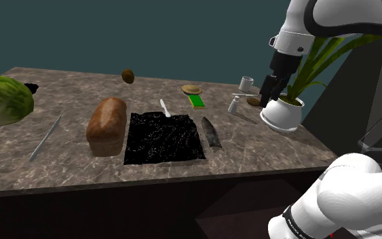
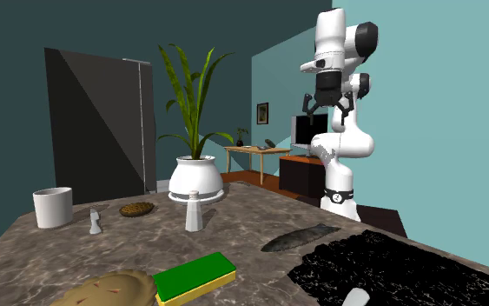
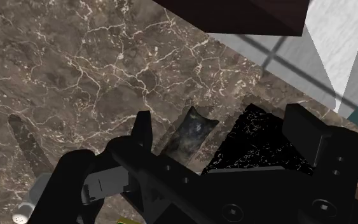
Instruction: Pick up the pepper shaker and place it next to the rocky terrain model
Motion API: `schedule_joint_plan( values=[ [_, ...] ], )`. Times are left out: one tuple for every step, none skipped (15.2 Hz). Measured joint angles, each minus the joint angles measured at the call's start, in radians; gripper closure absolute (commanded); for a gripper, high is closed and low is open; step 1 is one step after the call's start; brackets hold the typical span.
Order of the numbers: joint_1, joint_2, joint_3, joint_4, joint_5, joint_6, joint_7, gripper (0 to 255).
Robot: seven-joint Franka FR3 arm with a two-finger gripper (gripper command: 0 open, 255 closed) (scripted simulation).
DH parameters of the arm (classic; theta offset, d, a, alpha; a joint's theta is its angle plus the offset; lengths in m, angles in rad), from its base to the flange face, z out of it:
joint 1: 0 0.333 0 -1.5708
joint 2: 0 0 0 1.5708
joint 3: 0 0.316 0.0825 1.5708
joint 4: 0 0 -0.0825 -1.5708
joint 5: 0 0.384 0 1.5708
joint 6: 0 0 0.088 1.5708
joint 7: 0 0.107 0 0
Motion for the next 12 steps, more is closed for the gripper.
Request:
schedule_joint_plan(
  values=[
    [0.0,0.0,0.0,0.0,0.0,0.0,0.0,0],
    [-0.003,0.007,-0.007,-0.005,-0.007,0.013,-0.008,0],
    [-0.006,0.026,-0.018,-0.011,-0.015,0.039,-0.019,0],
    [-0.009,0.044,-0.026,-0.006,-0.023,0.055,-0.029,0],
    [-0.015,0.062,-0.043,-0.014,-0.036,0.084,-0.047,0],
    [-0.019,0.085,-0.055,-0.008,-0.046,0.106,-0.061,0],
    [-0.024,0.115,-0.072,-0.004,-0.057,0.136,-0.079,0],
    [-0.03,0.136,-0.088,0.0,-0.069,0.157,-0.097,0],
    [-0.032,0.168,-0.099,0.009,-0.075,0.183,-0.108,0],
    [-0.037,0.193,-0.114,0.017,-0.084,0.205,-0.125,0],
    [-0.04,0.221,-0.127,0.023,-0.09,0.232,-0.139,0],
    [-0.041,0.247,-0.138,0.024,-0.095,0.26,-0.15,0]
  ],
)
